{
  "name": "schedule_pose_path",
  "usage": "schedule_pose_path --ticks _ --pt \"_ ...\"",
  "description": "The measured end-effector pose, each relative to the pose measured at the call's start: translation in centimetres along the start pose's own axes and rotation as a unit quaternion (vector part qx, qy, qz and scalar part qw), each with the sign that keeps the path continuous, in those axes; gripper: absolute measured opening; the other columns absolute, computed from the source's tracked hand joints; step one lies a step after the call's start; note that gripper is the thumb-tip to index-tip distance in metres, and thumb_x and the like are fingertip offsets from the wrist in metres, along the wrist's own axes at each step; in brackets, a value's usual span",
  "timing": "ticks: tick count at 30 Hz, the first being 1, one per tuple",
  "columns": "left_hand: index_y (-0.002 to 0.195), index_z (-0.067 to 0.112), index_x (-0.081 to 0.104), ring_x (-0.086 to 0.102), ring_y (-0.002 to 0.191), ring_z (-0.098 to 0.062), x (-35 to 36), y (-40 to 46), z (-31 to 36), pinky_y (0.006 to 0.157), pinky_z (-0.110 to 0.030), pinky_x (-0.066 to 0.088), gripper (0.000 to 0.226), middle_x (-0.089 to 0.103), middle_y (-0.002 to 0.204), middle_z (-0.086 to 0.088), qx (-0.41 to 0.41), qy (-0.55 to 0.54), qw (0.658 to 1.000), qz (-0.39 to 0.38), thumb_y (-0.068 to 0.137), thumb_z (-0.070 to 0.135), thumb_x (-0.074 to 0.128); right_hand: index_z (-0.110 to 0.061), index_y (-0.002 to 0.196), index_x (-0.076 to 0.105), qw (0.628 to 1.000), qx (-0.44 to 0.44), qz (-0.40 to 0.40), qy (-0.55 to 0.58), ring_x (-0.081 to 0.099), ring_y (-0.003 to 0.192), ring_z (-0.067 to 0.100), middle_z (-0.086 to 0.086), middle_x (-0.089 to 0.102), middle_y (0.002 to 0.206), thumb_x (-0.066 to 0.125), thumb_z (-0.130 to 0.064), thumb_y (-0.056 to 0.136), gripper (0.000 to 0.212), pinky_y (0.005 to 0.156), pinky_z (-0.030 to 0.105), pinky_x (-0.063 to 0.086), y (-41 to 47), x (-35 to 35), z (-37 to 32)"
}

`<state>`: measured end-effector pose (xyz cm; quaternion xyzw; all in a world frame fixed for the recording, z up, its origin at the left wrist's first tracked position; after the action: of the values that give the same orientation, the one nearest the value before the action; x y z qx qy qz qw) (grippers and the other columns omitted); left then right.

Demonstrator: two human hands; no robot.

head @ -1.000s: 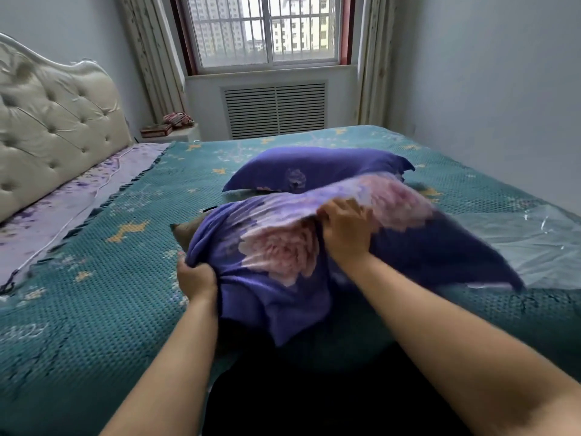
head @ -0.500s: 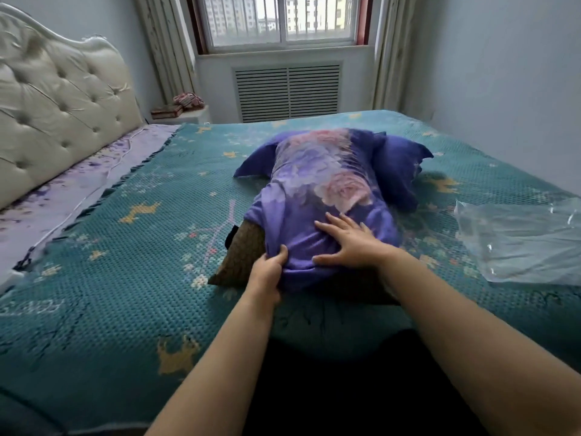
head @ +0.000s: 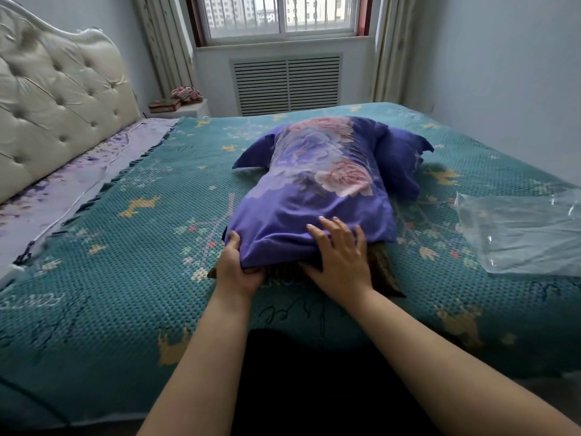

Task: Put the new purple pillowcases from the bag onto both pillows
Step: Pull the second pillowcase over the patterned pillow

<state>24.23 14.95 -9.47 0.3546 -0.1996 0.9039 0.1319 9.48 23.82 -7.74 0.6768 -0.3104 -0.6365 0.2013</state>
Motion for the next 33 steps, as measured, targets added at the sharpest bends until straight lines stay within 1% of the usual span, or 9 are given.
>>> schedule_pose_path --ticks 2,5,14,17,19,22,25,30,33 --pt "0.081 0.006 0.05 0.047 0.025 -0.01 -0.9 -0.1 -1.6 0.057 -0.002 0.045 0.047 0.052 0.036 -0.003 -0.038 0.008 0.999 0.015 0.102 0.039 0.024 -0.025 0.135 0.043 0.998 -0.055 0.011 0.015 0.041 0.13 0.023 0.001 0.05 0.137 0.054 -0.053 0.074 0.069 0.108 0.055 0.02 0.4 0.2 -3.1" --pt "0.071 0.015 0.041 0.022 0.017 -0.004 -2.7 0.5 -2.7 0.022 -0.009 0.019 0.043 0.027 0.028 0.004 -0.044 0.018 0.998 0.046 0.101 0.041 0.028 -0.022 0.112 0.064 0.998 -0.008 0.041 0.035 0.061 0.104 0.025 0.001 0.068 0.108 0.06 -0.029 0.068 0.045 0.103 0.053 0.031 2.3 -0.5 -3.4" --pt "0.107 0.013 0.058 0.064 0.096 -0.025 -7.1 2.1 -2.3 0.085 -0.042 0.051 0.021 0.066 0.107 -0.009 0.018 -0.054 0.991 0.121 0.101 0.021 0.039 -0.014 0.091 0.071 0.937 0.256 0.205 0.117 0.056 0.102 0.031 0.012 0.062 0.109 0.04 -0.007 0.079 0.033 0.091 0.032 0.037 0.3 -6.4 10.4" --pt "0.119 0.015 0.057 0.064 0.102 -0.022 -7.2 2.8 -2.7 0.083 -0.044 0.052 0.027 0.063 0.111 -0.008 0.02 -0.051 0.99 0.133 0.101 0.014 0.037 -0.006 0.103 0.063 0.848 0.403 0.213 0.27 0.052 0.103 0.023 0.013 0.055 0.11 0.049 -0.006 0.09 0.019 0.086 0.019 0.036 -1.6 -5.8 14.1" --pt "0.1 0.019 0.066 0.07 0.067 -0.016 -7.0 3.4 -2.9 0.054 -0.035 0.058 0.026 0.069 0.089 -0.005 0.019 -0.038 0.992 0.122 0.1 0.017 0.04 -0.011 0.099 0.056 0.762 0.53 0.127 0.35 0.05 0.097 0.019 0.01 0.052 0.105 0.059 -0.023 0.089 0.015 0.081 0.025 0.039 -3.6 -2.4 15.5" --pt "0.071 0.03 0.076 0.069 0.064 -0.013 -5.7 3.5 -3.5 0.061 -0.031 0.057 0.052 0.073 0.078 0.001 0.02 -0.028 0.996 0.084 0.102 0.028 0.034 -0.009 0.098 0.058 0.632 0.611 -0.024 0.476 0.061 0.092 0.025 0.01 0.06 0.099 0.067 -0.046 0.082 0.041 0.083 0.04 0.052 -6.1 2.7 13.6" --pt "0.095 0.02 0.066 0.069 0.062 -0.014 -6.5 3.1 -4.0 0.056 -0.027 0.057 0.036 0.073 0.07 0.0 0.0 -0.024 0.994 0.109 0.1 0.041 0.038 -0.009 0.112 0.061 0.538 0.61 -0.063 0.578 0.068 0.09 0.033 0.016 0.068 0.104 0.072 -0.047 0.077 0.053 0.074 0.051 0.056 -5.9 4.0 12.0" --pt "0.113 0.013 0.056 0.063 0.085 -0.022 -8.9 3.2 -2.8 0.078 -0.037 0.055 0.022 0.065 0.102 -0.008 0.058 0.051 0.982 0.171 0.099 0.027 0.046 -0.015 0.103 0.065 0.589 0.514 0.105 0.615 0.061 0.109 0.027 0.016 0.063 0.121 0.064 -0.013 0.087 0.016 0.096 0.044 0.049 -1.7 1.4 13.1" --pt "0.117 0.005 0.056 0.057 0.096 -0.024 -9.0 2.8 -1.5 0.092 -0.042 0.048 0.023 0.06 0.112 -0.016 0.124 0.136 0.962 0.203 0.097 0.014 0.046 -0.001 0.113 0.062 0.568 0.474 0.133 0.66 0.062 0.105 0.028 0.017 0.064 0.116 0.06 -0.013 0.088 0.028 0.099 0.04 0.047 0.0 0.1 12.4"
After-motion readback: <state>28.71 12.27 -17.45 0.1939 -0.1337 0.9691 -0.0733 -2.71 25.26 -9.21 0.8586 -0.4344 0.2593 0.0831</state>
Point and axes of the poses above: each hand's wrist, its own y-axis towards the middle knuckle, its own x-axis out of the palm, z = x × y, the point moved 8 cm from there along y, towards the middle knuckle
